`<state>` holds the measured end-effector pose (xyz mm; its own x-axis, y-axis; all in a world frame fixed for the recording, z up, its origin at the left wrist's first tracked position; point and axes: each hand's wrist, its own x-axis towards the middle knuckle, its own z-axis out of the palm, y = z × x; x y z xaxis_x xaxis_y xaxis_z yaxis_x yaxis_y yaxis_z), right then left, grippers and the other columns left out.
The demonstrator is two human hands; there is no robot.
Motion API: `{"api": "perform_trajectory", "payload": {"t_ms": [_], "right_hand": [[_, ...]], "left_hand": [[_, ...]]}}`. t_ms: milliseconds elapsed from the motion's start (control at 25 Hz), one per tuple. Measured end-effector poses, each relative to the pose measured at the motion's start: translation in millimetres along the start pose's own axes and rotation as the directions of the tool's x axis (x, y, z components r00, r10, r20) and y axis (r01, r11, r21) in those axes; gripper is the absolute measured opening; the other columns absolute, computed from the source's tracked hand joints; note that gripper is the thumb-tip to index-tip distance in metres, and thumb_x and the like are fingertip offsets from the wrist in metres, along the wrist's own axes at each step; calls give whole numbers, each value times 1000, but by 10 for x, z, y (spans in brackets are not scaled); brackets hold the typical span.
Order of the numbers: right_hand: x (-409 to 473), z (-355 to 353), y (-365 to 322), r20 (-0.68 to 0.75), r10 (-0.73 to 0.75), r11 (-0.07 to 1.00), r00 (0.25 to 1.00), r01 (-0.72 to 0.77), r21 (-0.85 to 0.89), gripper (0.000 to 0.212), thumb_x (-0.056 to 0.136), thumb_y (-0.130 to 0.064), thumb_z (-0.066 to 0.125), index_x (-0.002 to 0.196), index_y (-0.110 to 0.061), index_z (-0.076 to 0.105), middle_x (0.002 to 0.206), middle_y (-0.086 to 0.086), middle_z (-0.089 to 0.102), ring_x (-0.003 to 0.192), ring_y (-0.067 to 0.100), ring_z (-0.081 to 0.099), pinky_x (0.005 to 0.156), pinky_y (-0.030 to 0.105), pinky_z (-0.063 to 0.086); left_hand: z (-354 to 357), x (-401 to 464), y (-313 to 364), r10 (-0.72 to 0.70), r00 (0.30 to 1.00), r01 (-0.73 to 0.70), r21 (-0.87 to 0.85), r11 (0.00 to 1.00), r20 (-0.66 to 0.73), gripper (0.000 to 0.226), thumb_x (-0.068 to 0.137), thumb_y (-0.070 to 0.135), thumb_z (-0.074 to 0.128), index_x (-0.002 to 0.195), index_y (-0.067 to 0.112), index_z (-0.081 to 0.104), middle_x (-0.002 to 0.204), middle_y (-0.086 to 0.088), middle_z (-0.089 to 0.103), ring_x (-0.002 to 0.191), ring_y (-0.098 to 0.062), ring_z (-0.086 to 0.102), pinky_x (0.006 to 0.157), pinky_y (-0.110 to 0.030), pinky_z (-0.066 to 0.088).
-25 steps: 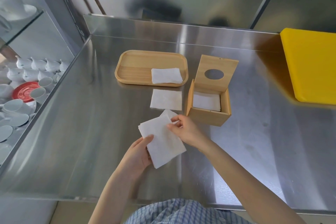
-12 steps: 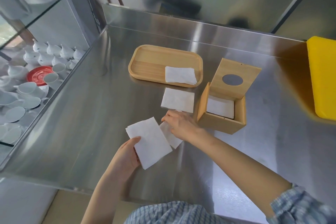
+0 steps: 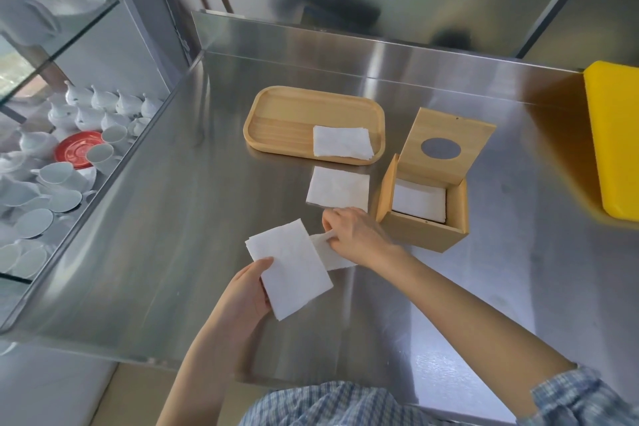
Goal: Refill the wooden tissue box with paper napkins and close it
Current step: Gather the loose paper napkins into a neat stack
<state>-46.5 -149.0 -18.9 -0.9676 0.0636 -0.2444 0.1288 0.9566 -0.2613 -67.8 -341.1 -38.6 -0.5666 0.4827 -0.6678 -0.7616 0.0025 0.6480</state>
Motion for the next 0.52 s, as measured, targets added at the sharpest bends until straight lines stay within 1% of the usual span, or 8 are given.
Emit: {"api": "perform_trajectory", "payload": {"t_ms": [80, 160, 240, 320, 400, 440, 480, 520], "right_hand": [[-59, -143, 1, -23, 89, 990, 996, -86, 112, 18, 90, -13, 50, 107, -10, 47, 113, 10, 60, 100, 29, 57, 71, 30, 38], [-157, -308, -1, -43, 195, 943, 980, -175, 282, 25, 90, -16, 53, 113, -9, 51, 112, 8, 61, 99, 27, 58, 70, 28, 38], [-282, -470, -25, -63, 250, 868, 966, -194, 457, 23, 89, -20, 59, 109, -9, 57, 103, 5, 63, 92, 22, 59, 66, 24, 40], [-403, -599, -72, -40, 273, 681, 961, -164, 714, 15, 88, -20, 62, 100, -12, 60, 96, 1, 63, 87, 18, 59, 67, 23, 45], [-508, -669, -128, 59, 216, 302, 975, -124, 945, 12, 89, -13, 62, 100, -15, 63, 97, 0, 67, 89, 15, 63, 80, 25, 53], [-531, -644, -153, 104, 156, 150, 982, -127, 980, 14, 89, -10, 61, 100, -17, 64, 97, -2, 68, 89, 14, 65, 83, 25, 54], [-538, -591, -191, 134, 110, 93, 985, -144, 985, 15, 89, -8, 60, 99, -18, 64, 97, -4, 68, 88, 11, 66, 83, 23, 54], [-523, -509, -226, 159, 88, 122, 983, -169, 978, 16, 89, -7, 60, 99, -19, 64, 98, -4, 68, 87, 10, 65, 82, 22, 54]], "left_hand": [[-3, -5, -4, -3, 1000, 3, -7, 1000, 3, 23, 97, 19, 40, 97, 14, 63, 77, 2, 78, 77, -19, 71, 73, -39, 52], [19, -5, -9, -12, 1000, 12, -13, 1000, 20, 24, 97, 20, 40, 98, 14, 64, 81, 1, 78, 76, -18, 72, 74, -39, 51], [53, -11, -23, -16, 999, 17, -24, 1000, 46, 25, 98, 20, 39, 99, 14, 64, 83, 0, 78, 76, -17, 73, 75, -39, 52], [109, -10, -31, -17, 998, 20, -38, 999, 59, 27, 98, 20, 38, 100, 13, 64, 82, -1, 78, 78, -18, 72, 77, -40, 52], [199, -11, -38, -15, 998, 21, -99, 995, 67, 27, 98, 16, 36, 102, 8, 61, 78, -3, 78, 76, -19, 71, 73, -38, 54], [251, -9, -41, -8, 998, 15, -114, 993, 68, 26, 99, 12, 34, 105, 5, 57, 75, -3, 77, 73, -18, 70, 68, -35, 57], [280, -8, -48, 7, 999, -2, -113, 994, 51, 25, 99, 7, 32, 108, 3, 54, 71, -2, 75, 71, -17, 69, 65, -31, 57], [296, -8, -42, 14, 999, -11, -107, 994, 31, 24, 99, 4, 31, 106, 2, 53, 67, -2, 74, 71, -17, 66, 64, -29, 55]]}}
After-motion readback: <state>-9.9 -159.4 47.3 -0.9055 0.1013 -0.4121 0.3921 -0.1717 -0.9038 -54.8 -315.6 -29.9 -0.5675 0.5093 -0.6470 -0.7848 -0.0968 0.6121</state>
